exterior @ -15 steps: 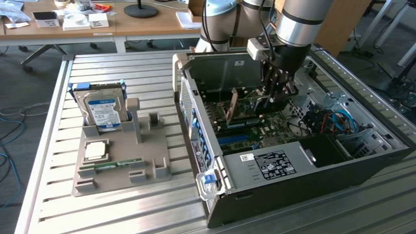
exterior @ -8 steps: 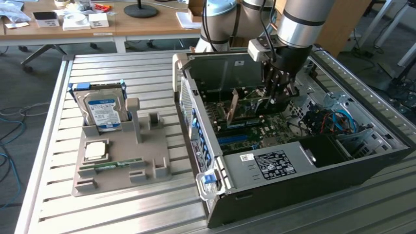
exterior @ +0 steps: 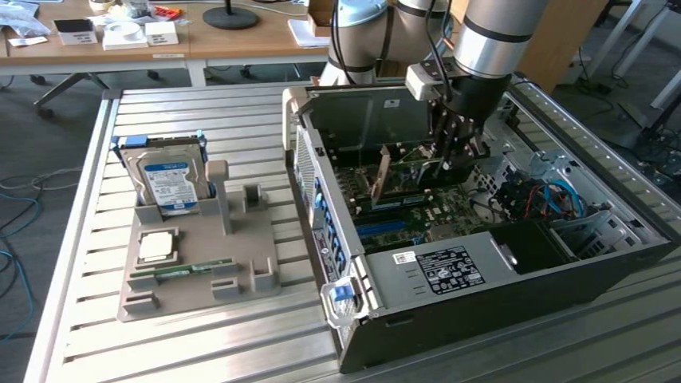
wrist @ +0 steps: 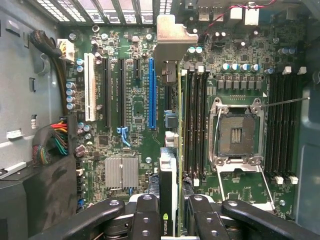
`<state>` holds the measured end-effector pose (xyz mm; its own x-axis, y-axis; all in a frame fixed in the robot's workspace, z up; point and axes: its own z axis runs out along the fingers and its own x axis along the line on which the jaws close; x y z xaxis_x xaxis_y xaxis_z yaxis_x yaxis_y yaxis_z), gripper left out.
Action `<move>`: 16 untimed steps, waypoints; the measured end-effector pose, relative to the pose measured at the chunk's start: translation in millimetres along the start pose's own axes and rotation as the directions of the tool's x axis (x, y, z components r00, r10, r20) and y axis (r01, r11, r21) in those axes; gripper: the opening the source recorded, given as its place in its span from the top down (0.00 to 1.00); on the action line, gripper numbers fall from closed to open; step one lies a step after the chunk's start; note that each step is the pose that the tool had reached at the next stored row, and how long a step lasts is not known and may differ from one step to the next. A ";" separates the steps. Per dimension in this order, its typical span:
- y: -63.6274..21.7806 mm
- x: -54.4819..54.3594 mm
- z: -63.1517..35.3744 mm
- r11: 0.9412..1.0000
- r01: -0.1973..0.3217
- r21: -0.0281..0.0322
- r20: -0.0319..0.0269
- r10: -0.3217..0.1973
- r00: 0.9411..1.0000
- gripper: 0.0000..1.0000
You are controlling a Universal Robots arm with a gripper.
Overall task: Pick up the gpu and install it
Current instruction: 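Insert the gpu into the slot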
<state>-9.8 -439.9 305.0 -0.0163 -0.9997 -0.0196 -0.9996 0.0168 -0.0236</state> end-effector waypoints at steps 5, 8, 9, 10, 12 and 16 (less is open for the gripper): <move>0.0 1.1 0.0 1.000 0.000 0.000 0.000 0.000 1.000 0.73; 0.0 1.2 0.2 1.000 0.000 0.000 0.000 0.000 1.000 0.73; 0.0 1.2 0.8 1.000 0.000 0.000 0.000 0.000 1.000 0.73; 0.0 1.2 1.4 1.000 0.000 0.000 0.000 0.000 1.000 0.73; 0.1 1.3 2.8 1.000 0.000 0.000 0.000 0.000 1.000 0.73; 0.5 1.3 6.3 1.000 0.000 0.000 0.000 0.000 1.000 0.73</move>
<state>-10.2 -441.1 298.6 -0.0163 -0.9997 -0.0196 -0.9996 0.0168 -0.0235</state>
